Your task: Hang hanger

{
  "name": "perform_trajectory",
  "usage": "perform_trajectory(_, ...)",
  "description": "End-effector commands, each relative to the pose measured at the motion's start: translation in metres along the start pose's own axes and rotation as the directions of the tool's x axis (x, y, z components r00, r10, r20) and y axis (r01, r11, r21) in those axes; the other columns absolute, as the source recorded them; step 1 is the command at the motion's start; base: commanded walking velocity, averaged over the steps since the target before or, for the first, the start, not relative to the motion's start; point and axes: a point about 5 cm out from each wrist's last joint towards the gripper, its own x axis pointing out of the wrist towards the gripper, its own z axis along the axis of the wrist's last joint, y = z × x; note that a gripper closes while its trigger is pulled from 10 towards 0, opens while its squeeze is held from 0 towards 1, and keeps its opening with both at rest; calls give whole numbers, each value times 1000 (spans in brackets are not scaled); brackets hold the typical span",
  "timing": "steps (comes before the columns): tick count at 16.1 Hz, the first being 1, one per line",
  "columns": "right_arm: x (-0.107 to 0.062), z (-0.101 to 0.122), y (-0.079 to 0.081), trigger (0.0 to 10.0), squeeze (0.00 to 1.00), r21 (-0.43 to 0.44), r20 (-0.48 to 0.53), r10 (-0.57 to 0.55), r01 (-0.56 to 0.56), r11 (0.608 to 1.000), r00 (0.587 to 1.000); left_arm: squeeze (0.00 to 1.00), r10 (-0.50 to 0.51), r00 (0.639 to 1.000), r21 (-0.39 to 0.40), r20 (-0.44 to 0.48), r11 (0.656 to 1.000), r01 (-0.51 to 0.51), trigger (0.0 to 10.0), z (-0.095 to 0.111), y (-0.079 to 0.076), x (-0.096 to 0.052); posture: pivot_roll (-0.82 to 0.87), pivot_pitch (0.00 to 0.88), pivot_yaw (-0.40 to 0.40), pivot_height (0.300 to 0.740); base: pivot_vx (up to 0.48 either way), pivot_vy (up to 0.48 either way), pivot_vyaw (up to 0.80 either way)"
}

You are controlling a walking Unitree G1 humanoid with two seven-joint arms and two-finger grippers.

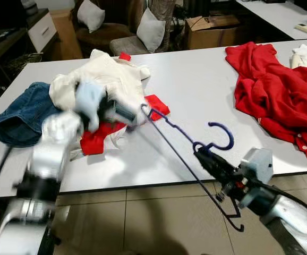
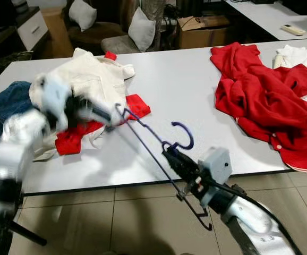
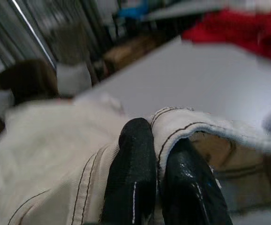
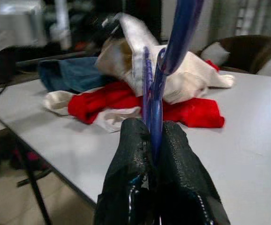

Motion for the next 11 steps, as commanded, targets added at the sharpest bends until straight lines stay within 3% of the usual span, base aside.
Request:
perform_trajectory(1, -2, 7, 1, 10000, 0, 1, 15, 32, -32, 999, 999, 0, 7, 1000, -31, 21, 1000, -7, 0, 9, 6, 3, -128, 0, 128, 740, 0, 0, 0)
perform_trajectory(3, -4, 14, 5, 10000, 0, 20, 28, 86, -87, 996, 996, 0, -28, 998, -6, 58, 1000, 29, 0, 31, 10, 10, -130, 0, 134, 740, 0, 0, 0)
perform_trajectory(6, 8, 10, 6, 10000, 0, 52, 19, 79, -80, 995, 997, 0, -165, 985, 60, 54, 985, 162, 0, 43, -6, 11, -118, 0, 124, 740, 0, 0, 0)
perform_trajectory(11, 26, -7, -24, 10000, 0, 67, -96, -162, 169, 983, 982, 0, -301, 954, 124, 3, 946, 298, 0, 42, -24, 4, -112, 0, 100, 740, 0, 0, 0)
